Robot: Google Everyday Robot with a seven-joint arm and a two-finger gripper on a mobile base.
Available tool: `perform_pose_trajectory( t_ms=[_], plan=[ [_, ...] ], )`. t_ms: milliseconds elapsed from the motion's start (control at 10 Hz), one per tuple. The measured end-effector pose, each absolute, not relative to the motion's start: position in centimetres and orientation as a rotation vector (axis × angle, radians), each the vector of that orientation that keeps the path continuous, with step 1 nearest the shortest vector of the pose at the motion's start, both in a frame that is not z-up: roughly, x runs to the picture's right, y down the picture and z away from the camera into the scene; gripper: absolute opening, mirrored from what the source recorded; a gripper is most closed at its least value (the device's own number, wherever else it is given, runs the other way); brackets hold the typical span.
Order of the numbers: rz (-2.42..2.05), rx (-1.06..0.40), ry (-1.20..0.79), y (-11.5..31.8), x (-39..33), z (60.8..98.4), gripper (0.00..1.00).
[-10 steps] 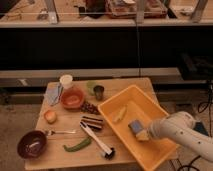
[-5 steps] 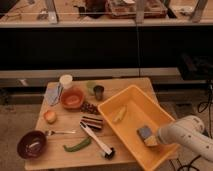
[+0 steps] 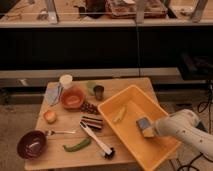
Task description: Wipe tray with sponge
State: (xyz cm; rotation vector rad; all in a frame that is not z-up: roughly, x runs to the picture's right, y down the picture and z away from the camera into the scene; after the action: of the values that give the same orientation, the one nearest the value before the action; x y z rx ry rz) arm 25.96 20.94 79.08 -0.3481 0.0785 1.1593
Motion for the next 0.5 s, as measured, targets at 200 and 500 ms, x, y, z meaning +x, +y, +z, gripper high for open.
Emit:
perform_pose_trajectory(
  t_ms=[200,500],
  plan=[
    [1.145,-0.348,0.095,20.0,24.4,81.6,0.0],
    [1.118,-0.364,0.074,20.2,21.7,83.1,0.0]
  ],
)
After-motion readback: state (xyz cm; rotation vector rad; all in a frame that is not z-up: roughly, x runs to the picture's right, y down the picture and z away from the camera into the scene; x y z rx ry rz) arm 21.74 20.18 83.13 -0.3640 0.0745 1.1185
